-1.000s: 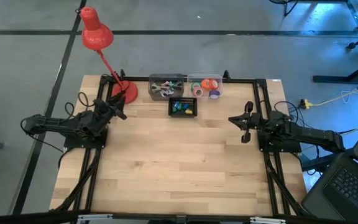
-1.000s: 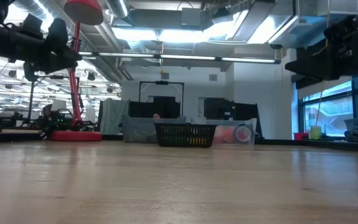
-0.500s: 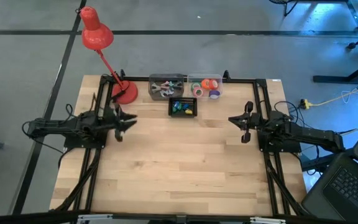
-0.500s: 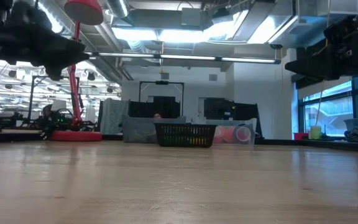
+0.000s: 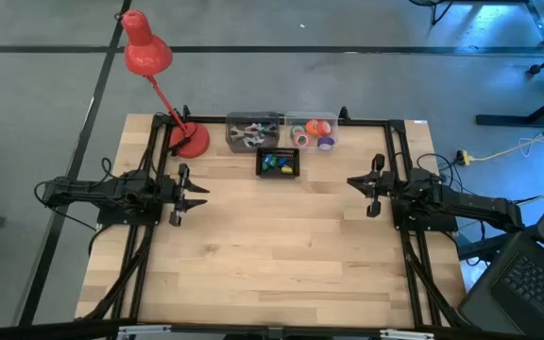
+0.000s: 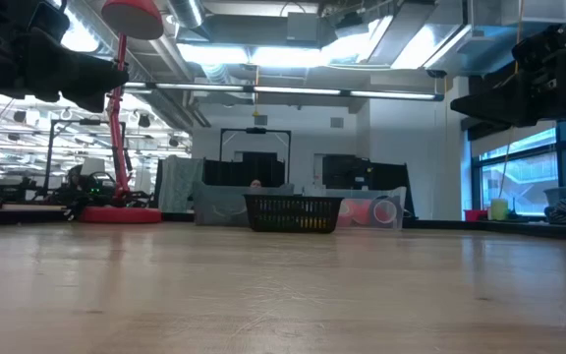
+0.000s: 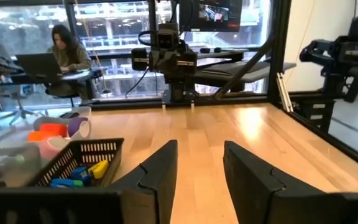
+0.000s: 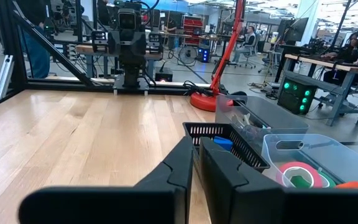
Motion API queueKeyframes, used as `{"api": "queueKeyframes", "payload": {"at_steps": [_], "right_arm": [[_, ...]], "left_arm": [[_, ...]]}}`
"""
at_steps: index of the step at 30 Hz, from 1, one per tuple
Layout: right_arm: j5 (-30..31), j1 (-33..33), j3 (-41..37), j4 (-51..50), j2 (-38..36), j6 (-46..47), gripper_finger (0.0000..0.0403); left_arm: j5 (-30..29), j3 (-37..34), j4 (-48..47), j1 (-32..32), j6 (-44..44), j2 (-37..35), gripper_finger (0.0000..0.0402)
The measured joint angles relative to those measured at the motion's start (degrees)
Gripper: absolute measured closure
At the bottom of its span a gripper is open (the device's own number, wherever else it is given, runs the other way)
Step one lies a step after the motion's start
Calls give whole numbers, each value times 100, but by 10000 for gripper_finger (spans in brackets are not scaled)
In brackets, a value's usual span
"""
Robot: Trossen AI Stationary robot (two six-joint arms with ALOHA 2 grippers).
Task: Pick and place Stapler, Stapler remover, tape
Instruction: Return to Home Position
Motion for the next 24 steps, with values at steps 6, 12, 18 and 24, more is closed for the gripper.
{"api": "queueKeyframes", "payload": {"at_steps": [6, 12, 18, 24], "right_arm": [[0, 0, 0, 0, 0, 0, 369], [0, 0, 0, 0, 0, 0, 369], [0, 1, 0, 2, 0, 0, 369], [0, 0, 0, 2, 0, 0, 369]], "left_arm": [[-9, 0, 13, 53, -87, 0, 277], [-11, -2, 21, 53, -86, 0, 282], [-13, -2, 22, 53, -87, 0, 282], [-14, -2, 22, 53, -85, 0, 279]]}}
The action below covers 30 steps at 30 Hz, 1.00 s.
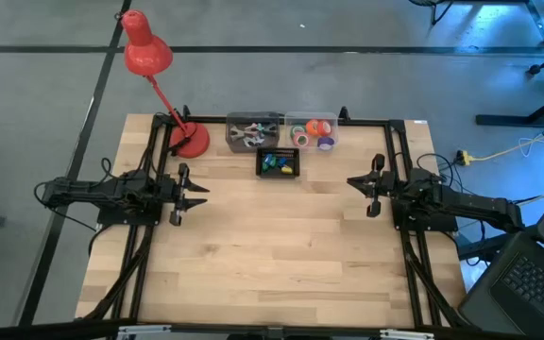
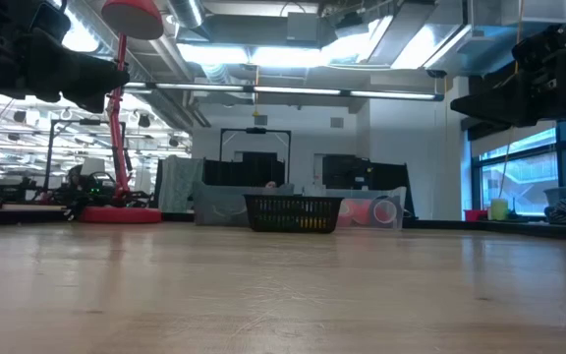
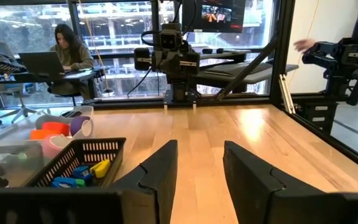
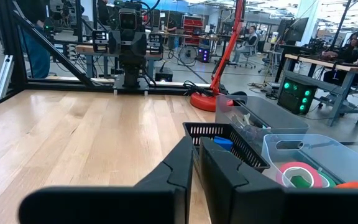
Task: Pick and place Stapler, Stapler remover, tape
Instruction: Return to Home Position
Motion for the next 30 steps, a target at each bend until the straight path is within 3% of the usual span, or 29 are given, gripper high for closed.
{"api": "queueKeyframes", "payload": {"at_steps": [30], "right_arm": [[0, 0, 0, 0, 0, -1, 369]], "left_arm": [[-4, -2, 2, 0, 1, 0, 281]]}}
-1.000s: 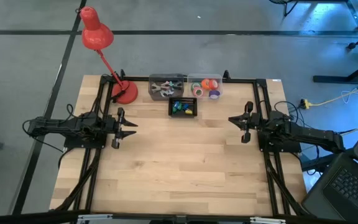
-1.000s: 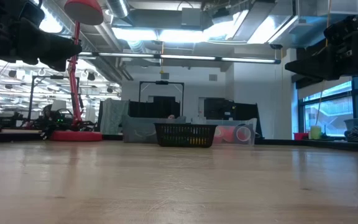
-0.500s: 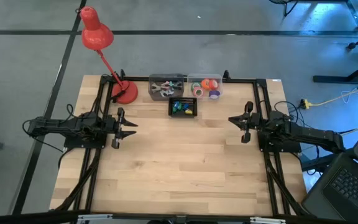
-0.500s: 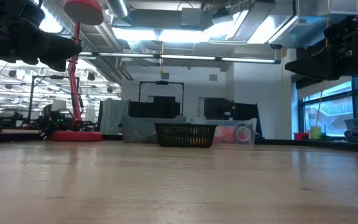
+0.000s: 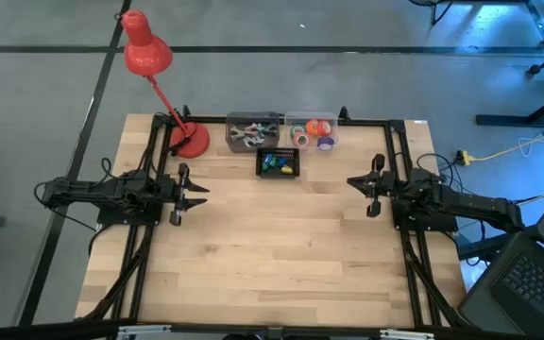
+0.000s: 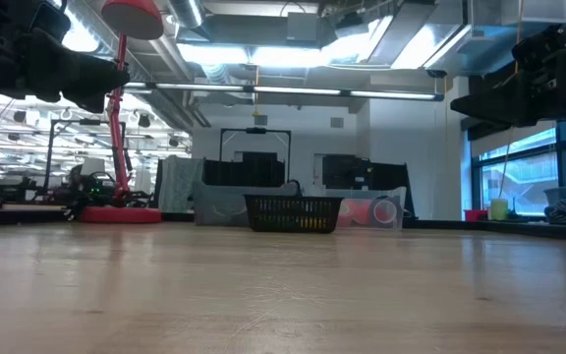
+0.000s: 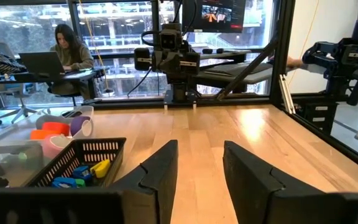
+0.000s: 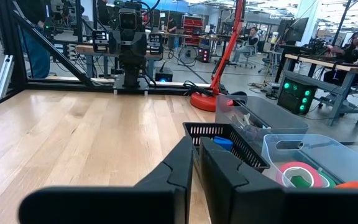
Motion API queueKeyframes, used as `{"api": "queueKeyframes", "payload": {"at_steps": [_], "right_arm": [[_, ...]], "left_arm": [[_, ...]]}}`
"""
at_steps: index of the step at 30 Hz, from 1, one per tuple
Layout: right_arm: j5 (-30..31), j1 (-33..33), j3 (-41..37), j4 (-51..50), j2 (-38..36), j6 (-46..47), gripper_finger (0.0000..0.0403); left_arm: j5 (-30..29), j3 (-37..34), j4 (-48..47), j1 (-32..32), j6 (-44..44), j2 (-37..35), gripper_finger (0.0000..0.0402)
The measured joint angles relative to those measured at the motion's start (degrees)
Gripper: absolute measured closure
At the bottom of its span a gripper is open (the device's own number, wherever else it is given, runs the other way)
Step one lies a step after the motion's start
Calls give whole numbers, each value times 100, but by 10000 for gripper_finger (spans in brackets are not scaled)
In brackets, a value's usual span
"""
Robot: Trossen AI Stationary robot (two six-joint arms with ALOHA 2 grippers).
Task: Pick and place Stapler, Stapler remover, tape
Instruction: Return to Home Position
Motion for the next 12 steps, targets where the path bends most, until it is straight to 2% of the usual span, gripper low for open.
{"api": "queueKeyframes", "payload": {"at_steps": [12], "right_arm": [[-1, 1, 0, 0, 0, 0, 369]], "left_arm": [[0, 0, 0, 0, 0, 0, 282]]}}
